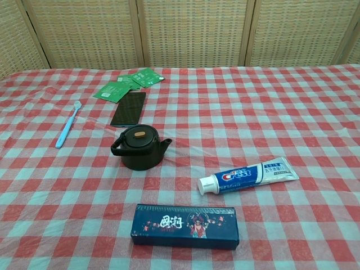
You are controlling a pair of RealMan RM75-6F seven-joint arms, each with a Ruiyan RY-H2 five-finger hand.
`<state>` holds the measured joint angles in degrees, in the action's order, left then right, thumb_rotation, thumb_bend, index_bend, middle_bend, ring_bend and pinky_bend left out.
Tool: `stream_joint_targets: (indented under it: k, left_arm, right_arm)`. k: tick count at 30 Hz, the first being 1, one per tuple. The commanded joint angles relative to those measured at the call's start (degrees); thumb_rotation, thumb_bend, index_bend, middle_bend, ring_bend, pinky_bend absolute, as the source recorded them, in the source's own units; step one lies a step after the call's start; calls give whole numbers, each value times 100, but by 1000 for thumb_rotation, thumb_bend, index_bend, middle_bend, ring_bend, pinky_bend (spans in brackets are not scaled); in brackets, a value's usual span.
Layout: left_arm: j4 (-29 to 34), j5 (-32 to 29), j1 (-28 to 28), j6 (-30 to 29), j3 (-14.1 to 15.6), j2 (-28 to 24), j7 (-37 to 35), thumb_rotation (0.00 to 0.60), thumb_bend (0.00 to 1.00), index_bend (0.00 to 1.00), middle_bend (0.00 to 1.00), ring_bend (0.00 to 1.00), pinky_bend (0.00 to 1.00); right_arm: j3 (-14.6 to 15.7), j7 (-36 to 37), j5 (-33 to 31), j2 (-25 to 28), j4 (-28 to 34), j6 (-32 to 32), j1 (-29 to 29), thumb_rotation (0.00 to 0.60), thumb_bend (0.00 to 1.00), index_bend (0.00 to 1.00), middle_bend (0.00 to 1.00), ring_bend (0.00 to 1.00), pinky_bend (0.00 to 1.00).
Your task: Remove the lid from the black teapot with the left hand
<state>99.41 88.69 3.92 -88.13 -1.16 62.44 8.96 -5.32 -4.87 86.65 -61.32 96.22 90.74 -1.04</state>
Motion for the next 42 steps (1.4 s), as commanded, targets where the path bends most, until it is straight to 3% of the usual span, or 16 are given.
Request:
stream_joint_targets:
  k: [1,13,16,21,25,30,36,42]
  left_arm:
    - [3,12,-11,-10,9,2,15,600,0,0,0,0,0]
    - [196,30,265,527,37,-78,-68,600,0,0,0,0,0]
    - [429,22,608,891,-140,-96,138,600,0,35,0,0,0]
    - [770,-320,1485,1623,-839,150,361,600,41,263,0,0,0]
    - [776,-962,2215,2471,-1275,411,474,600,167,403,0,0,0]
    - [658,-2400,3038,3161,-1588,956,1739,600,206,428,0,0,0]
    - [259,-4144,3819,3322,-1616,1739,2807,600,298,426,0,0,0]
    - [-278,-4916,4309,3351,-1474,2362,3052,600,319,423,0,0,0]
  right_arm:
    - [-2,15,-8,7,1,-6,0,600,0,0,0,0,0]
    - [-63,170,-79,52,-3,35,16,600,0,0,0,0,0]
    - [-88,208,-144,64,-15,-8,2,600,0,0,0,0,0]
    - [-118,223,-223,61,-48,-78,-29,600,0,0,0,0,0]
    - [-156,267,-357,42,-128,-186,-66,600,0,0,0,0,0]
    - [-223,354,-567,51,-207,-344,-115,600,0,0,0,0,0]
    - [-259,490,-734,61,-298,-527,-166,600,0,0,0,0,0]
    - [-264,572,-807,70,-340,-664,-212,600,0,0,0,0,0]
